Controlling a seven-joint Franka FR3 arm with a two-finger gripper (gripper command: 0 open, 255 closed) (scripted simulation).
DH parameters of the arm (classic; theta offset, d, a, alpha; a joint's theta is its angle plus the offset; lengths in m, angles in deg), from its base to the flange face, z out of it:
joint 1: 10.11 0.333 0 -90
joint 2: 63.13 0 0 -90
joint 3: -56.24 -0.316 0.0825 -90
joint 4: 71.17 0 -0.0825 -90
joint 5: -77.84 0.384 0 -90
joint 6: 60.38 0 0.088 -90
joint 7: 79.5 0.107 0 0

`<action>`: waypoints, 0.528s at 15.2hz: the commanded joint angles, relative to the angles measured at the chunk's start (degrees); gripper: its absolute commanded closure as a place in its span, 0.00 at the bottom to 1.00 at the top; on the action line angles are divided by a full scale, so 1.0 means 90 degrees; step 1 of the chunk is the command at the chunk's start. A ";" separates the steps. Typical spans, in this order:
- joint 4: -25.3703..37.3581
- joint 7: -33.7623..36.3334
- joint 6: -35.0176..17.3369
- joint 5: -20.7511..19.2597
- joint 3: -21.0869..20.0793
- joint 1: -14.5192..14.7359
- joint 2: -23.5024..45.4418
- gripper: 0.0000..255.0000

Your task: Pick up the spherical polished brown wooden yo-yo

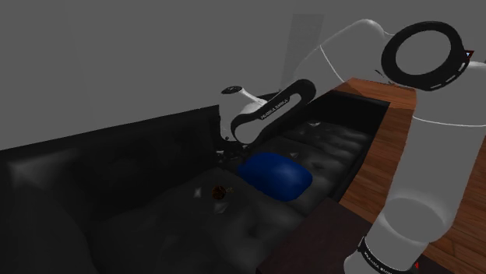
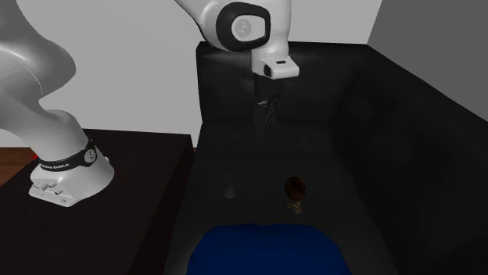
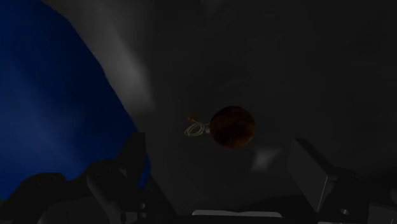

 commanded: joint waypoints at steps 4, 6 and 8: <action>0.0892 0.0808 -0.0102 -0.0675 0.0296 0.0276 0.1351 0.00; 0.1305 0.1042 -0.0089 -0.0844 0.0434 0.0408 0.1869 0.00; 0.1748 0.1232 -0.0058 -0.0963 0.0572 0.0538 0.2384 0.00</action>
